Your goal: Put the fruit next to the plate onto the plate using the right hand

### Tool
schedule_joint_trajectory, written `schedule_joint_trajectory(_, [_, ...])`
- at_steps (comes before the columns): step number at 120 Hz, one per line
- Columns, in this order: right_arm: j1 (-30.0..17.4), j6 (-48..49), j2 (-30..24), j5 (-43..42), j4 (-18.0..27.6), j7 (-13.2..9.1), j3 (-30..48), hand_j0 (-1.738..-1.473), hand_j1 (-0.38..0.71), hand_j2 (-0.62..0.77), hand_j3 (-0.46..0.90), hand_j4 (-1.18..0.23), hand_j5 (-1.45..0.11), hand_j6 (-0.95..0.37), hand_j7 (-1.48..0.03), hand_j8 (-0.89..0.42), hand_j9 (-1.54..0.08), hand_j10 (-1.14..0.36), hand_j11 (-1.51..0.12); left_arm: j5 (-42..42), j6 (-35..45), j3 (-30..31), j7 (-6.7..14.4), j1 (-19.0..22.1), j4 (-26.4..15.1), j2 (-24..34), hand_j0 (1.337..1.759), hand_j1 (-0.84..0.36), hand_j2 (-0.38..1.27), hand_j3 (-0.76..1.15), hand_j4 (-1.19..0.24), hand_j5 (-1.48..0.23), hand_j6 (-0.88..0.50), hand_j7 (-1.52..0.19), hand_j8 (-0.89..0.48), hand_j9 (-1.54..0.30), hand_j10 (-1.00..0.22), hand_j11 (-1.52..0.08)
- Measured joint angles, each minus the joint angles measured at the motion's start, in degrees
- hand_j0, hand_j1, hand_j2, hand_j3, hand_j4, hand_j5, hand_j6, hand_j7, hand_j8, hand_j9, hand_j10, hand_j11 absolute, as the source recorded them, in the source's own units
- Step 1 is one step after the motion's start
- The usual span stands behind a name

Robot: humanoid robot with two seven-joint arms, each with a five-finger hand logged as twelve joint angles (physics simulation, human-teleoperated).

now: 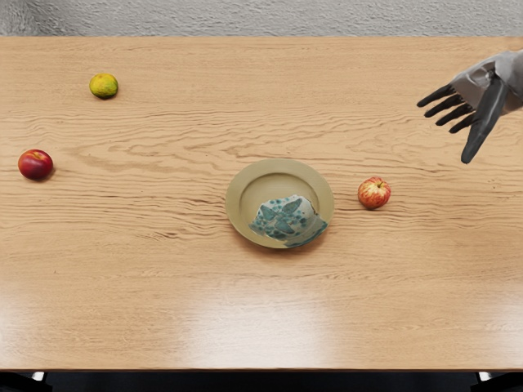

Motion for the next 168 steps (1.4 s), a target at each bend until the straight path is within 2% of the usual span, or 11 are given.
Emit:
schedule_joint_trajectory(26, [-2.39, 0.01, 1.73, -0.34, -0.43, 0.0, 1.61, -1.658, -0.35, 0.0, 0.0, 0.0, 0.0, 0.0, 0.0, 0.0, 0.0, 0.0, 0.0, 0.0, 0.0, 0.0, -0.02, 0.0, 0.0, 0.0, 1.658, 0.34, 0.0, 0.0, -0.01, -0.02, -0.01, -0.02, -0.01, -0.02, -0.01, -0.02])
schedule_joint_trajectory(35, [-2.36, 0.01, 7.24, -0.48, -0.95, 0.0, 2.13, -1.658, -0.35, 0.0, 0.0, 0.0, 0.0, 0.0, 0.0, 0.0, 0.0, 0.0, 0.0, -0.02, 0.0, 0.01, -0.01, 0.0, 0.0, 0.0, 1.658, 0.34, 0.0, 0.0, -0.01, -0.02, -0.01, -0.02, -0.01, -0.02, -0.01, -0.02])
schedule_joint_trajectory(44, [0.53, -0.74, 13.42, -1.03, -0.68, 0.0, 2.11, -1.658, -0.35, 0.0, 0.0, 0.0, 0.0, 0.0, 0.0, 0.0, 0.0, 0.0, 0.0, -0.01, 0.0, 0.0, 0.0, 0.0, 0.0, 0.0, 1.658, 0.34, 0.0, 0.0, -0.01, -0.02, -0.01, -0.02, -0.01, -0.02, -0.01, -0.02])
schedule_joint_trajectory(54, [2.59, -7.22, 19.2, -1.8, 0.49, 0.0, 1.9, -1.658, -0.35, 0.0, 0.0, 0.0, 0.0, 0.0, 0.0, 0.0, 0.0, 0.0, 0.0, -0.01, 0.0, 0.0, -0.01, 0.0, 0.0, 0.0, 1.658, 0.34, 0.0, 0.0, -0.01, -0.02, -0.01, -0.02, -0.01, -0.02, -0.01, -0.02])
schedule_joint_trajectory(62, [2.58, -16.07, 21.2, -4.99, 4.54, 0.0, 1.47, -1.658, -0.35, 0.0, 0.0, 0.0, 0.0, 0.0, 0.0, 0.0, 0.0, 0.0, 0.0, 0.0, 0.0, 0.01, -0.01, 0.0, 0.0, 0.0, 1.658, 0.34, 0.0, 0.0, -0.01, -0.02, -0.01, -0.02, -0.01, -0.02, -0.01, -0.02])
schedule_joint_trajectory(72, [-0.26, -25.61, 19.24, -10.87, 10.87, 0.0, 1.51, -1.658, -0.35, 0.0, 0.0, 0.0, 0.0, 0.0, 0.0, 0.0, 0.0, 0.0, 0.0, 0.0, 0.0, 0.0, 0.01, 0.0, 0.0, 0.0, 1.658, 0.34, 0.0, 0.0, -0.01, -0.02, -0.01, -0.02, -0.01, -0.02, -0.01, -0.02])
schedule_joint_trajectory(93, [-8.57, -35.67, 9.07, -21.73, 23.06, 0.0, 5.47, -1.658, -0.35, 0.0, 0.0, 0.0, 0.0, 0.0, 0.0, 0.0, 0.0, 0.0, 0.0, 0.0, 0.0, 0.0, -0.01, 0.0, 0.0, 0.0, 1.658, 0.34, 0.0, 0.0, -0.01, -0.02, -0.01, -0.02, -0.01, -0.02, -0.01, -0.02])
schedule_joint_trajectory(109, [-10.63, -45.3, 6.43, -24.97, 28.55, 0.0, 6.94, -1.658, -0.35, 0.0, 0.0, 0.0, 0.0, 0.0, 0.0, 0.0, 0.0, 0.0, 0.0, -0.02, 0.0, 0.0, 0.0, 0.0, 0.0, 0.0, 1.658, 0.34, 0.0, 0.0, -0.01, -0.02, -0.01, -0.02, -0.01, -0.02, -0.01, -0.02])
schedule_joint_trajectory(123, [-11.49, -54.07, 6.77, -26.73, 30.74, 0.0, 7.32, -1.658, -0.35, 0.0, 0.0, 0.0, 0.0, 0.0, 0.0, 0.0, 0.0, 0.0, 0.0, -0.02, 0.0, 0.0, -0.02, 0.0, 0.0, 0.0, 1.658, 0.34, 0.0, 0.0, -0.01, -0.02, -0.01, -0.02, -0.01, -0.02, -0.01, -0.02])
schedule_joint_trajectory(146, [-14.63, -58.29, 8.98, -27.6, 31.35, 0.0, 7.47, -1.658, -0.34, 0.0, 0.0, -0.01, -0.01, -0.01, -0.01, -0.01, -0.01, -0.01, -0.01, -0.01, 0.0, 0.0, -0.02, 0.0, 0.0, 0.0, 1.658, 0.34, 0.0, 0.0, -0.01, -0.02, -0.01, -0.02, -0.01, -0.02, -0.01, -0.02])
schedule_joint_trajectory(168, [-16.81, -59.66, 11.42, -27.87, 29.4, 0.0, 7.5, -1.658, -0.19, -0.03, 0.0, -0.13, -0.17, -0.13, -0.17, -0.13, -0.17, -0.13, -0.17, -0.01, 0.0, 0.0, 0.0, 0.0, 0.0, 0.0, 1.658, 0.34, 0.0, 0.0, -0.01, -0.02, -0.01, -0.02, -0.01, -0.02, -0.01, -0.02])
